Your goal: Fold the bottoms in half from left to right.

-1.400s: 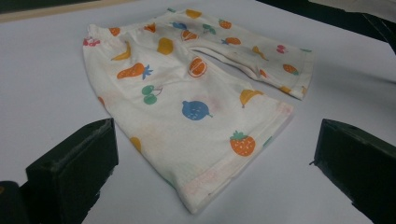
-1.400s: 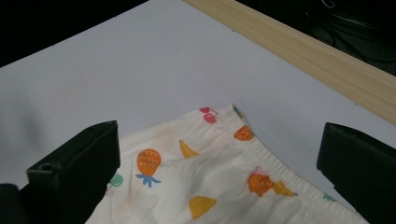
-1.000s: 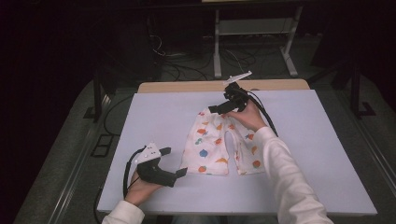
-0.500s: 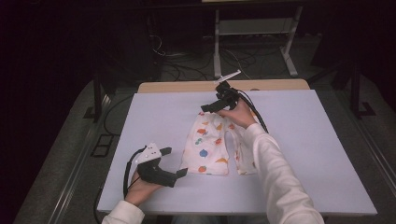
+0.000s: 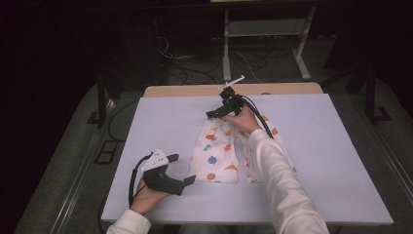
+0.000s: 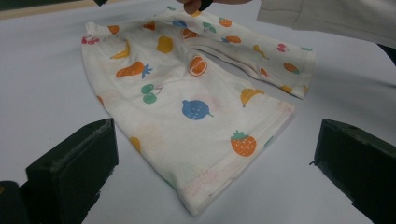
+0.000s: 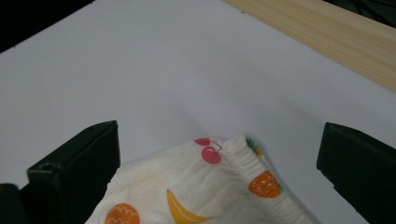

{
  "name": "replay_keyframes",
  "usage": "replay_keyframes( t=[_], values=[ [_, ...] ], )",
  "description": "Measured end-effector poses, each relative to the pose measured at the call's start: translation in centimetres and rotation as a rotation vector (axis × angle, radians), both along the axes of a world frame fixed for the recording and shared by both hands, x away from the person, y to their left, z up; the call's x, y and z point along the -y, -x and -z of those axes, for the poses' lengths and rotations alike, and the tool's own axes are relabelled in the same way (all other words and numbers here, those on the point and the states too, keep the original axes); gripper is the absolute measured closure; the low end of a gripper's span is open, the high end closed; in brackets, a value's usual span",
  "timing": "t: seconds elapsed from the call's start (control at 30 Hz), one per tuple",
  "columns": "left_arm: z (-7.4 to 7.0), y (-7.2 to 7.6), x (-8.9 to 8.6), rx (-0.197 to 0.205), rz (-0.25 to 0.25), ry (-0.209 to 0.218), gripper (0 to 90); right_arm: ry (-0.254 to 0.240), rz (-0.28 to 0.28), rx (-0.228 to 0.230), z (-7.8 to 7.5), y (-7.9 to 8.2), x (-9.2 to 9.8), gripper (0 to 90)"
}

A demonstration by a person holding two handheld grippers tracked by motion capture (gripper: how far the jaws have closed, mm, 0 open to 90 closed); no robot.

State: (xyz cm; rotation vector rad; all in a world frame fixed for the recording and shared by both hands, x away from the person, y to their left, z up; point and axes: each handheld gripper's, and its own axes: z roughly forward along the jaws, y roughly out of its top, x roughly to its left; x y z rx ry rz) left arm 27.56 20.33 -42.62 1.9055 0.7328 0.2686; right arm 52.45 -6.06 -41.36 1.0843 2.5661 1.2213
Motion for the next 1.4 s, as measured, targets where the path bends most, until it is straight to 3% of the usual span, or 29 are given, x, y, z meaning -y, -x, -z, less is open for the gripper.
replay_keyframes(
  t=[0.17,0.43,0.67,0.7,0.97,1.1,1.23,1.33,1.4],
  values=[
    [0.0,0.0,0.0,-0.002,0.0,0.003,0.0,-0.025,-0.024,-0.011,0.5,-0.3,0.1,15.3],
    [0.0,-0.1,-0.1,-0.001,0.0,0.003,0.0,-0.026,0.008,-0.036,1.7,-0.7,-0.3,31.4],
    [0.0,-0.1,0.0,-0.003,0.0,0.004,0.0,-0.015,0.042,-0.034,2.5,-0.9,-0.8,35.8],
    [0.0,-0.1,0.0,-0.002,0.0,0.003,0.0,-0.006,0.051,-0.031,2.6,-0.9,-0.9,39.6],
    [0.0,0.0,0.0,-0.001,0.003,-0.002,0.0,0.003,0.063,-0.058,2.6,-1.0,-1.1,62.9],
    [0.0,-0.1,0.0,-0.003,0.001,-0.001,0.0,0.007,0.067,-0.07,2.5,-1.2,-1.1,67.4],
    [0.1,-0.1,0.0,-0.005,0.004,-0.002,0.0,0.045,0.064,-0.078,2.4,-1.5,-1.4,76.2],
    [0.1,-0.1,0.0,-0.006,0.001,0.0,0.0,0.047,0.06,-0.087,2.3,-1.6,-1.4,86.6],
    [0.1,-0.1,0.0,-0.007,0.001,-0.001,0.0,0.027,0.067,-0.1,2.3,-1.7,-1.1,87.8]
  ],
)
